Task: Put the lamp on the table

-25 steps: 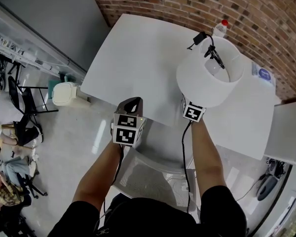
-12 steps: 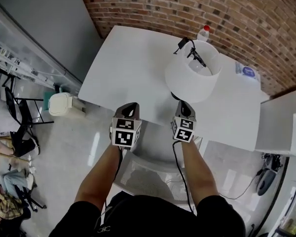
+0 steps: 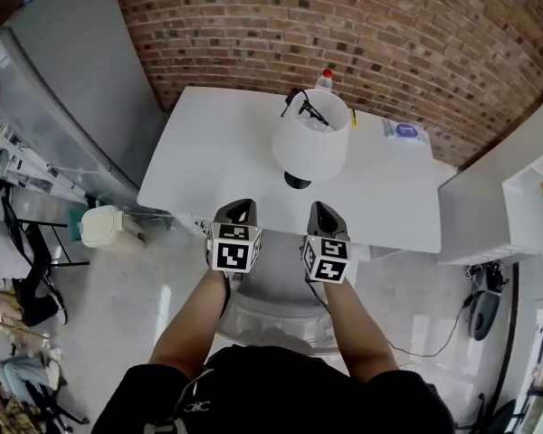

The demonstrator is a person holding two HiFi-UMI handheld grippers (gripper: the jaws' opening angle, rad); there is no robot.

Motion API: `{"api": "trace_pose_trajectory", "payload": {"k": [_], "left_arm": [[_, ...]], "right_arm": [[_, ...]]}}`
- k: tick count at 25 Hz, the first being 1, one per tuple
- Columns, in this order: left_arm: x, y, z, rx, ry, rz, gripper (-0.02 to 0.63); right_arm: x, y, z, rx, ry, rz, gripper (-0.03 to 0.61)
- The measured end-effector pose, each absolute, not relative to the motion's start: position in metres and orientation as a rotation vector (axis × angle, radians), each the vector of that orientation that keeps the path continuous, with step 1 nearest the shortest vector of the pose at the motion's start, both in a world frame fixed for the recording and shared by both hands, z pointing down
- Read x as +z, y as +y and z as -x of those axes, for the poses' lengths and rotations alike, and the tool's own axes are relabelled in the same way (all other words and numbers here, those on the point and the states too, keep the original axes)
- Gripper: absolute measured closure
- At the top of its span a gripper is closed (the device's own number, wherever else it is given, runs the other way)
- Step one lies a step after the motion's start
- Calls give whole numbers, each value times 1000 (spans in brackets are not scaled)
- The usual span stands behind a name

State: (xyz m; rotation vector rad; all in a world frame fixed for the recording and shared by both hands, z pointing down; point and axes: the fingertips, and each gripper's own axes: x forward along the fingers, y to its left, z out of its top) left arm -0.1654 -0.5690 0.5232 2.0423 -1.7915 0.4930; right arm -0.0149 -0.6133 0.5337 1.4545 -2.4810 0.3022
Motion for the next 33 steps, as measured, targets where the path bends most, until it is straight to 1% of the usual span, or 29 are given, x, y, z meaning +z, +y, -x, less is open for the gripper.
{"api": "trace_pose_trajectory", "payload": {"k": [7, 12, 27, 33], "left_arm": [[467, -550, 130, 452, -1769, -2179, 612], [439, -542, 114, 416, -1743, -2265, 612], [429, -534, 102, 348, -1680, -2315, 612], [435, -538, 96, 367, -1677, -2305, 612]], "right_arm": [[452, -578, -2, 294, -2535, -1542, 580], [416, -557, -2, 240, -2579, -1561, 580], [414, -547, -4, 256, -2531, -1616, 580], [421, -550, -11, 289, -2519, -1617, 580]]}}
